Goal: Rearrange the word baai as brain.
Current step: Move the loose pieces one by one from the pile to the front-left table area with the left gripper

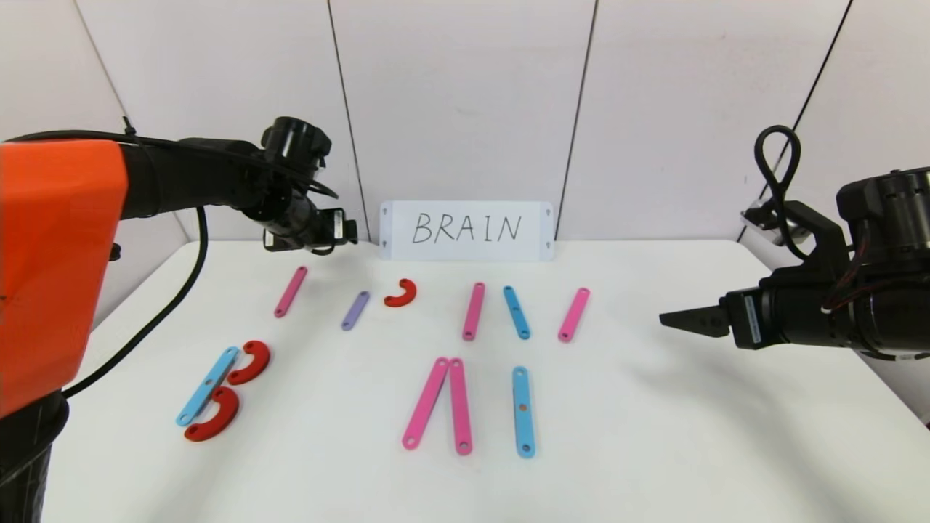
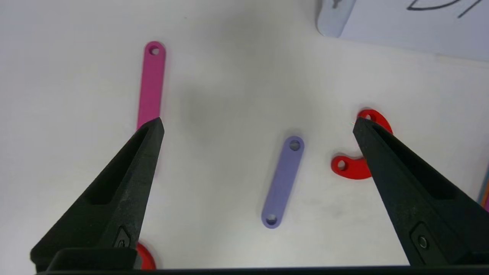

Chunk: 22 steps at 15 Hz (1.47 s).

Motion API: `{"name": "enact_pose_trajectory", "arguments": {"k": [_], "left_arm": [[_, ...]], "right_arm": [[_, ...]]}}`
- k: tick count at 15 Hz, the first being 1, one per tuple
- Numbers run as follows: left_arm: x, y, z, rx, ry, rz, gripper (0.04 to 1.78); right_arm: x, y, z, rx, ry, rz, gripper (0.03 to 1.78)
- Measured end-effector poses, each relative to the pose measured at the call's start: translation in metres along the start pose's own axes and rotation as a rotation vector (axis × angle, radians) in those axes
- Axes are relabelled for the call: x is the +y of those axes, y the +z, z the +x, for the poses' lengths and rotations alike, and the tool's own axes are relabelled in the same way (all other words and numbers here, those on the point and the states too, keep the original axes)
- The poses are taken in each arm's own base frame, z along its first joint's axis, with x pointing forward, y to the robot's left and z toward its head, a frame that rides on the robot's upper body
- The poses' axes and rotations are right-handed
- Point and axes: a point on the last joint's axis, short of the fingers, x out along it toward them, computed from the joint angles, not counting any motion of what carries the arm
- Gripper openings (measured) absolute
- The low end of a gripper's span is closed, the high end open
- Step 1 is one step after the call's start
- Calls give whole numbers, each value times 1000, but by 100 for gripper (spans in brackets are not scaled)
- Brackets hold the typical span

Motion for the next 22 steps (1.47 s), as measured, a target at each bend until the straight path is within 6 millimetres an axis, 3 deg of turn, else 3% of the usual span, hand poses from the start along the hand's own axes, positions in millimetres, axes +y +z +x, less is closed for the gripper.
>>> {"name": "enact_pose_trajectory", "arguments": {"k": [11,22], "left_arm": [[74,-6,39,142,123,17,173],[89,-24,77,233,46,34,173]], "right_arm": [[-1,-1,9,-51,-1,-13,174],[-2,-3,12,-39,-1,-12,174]]}}
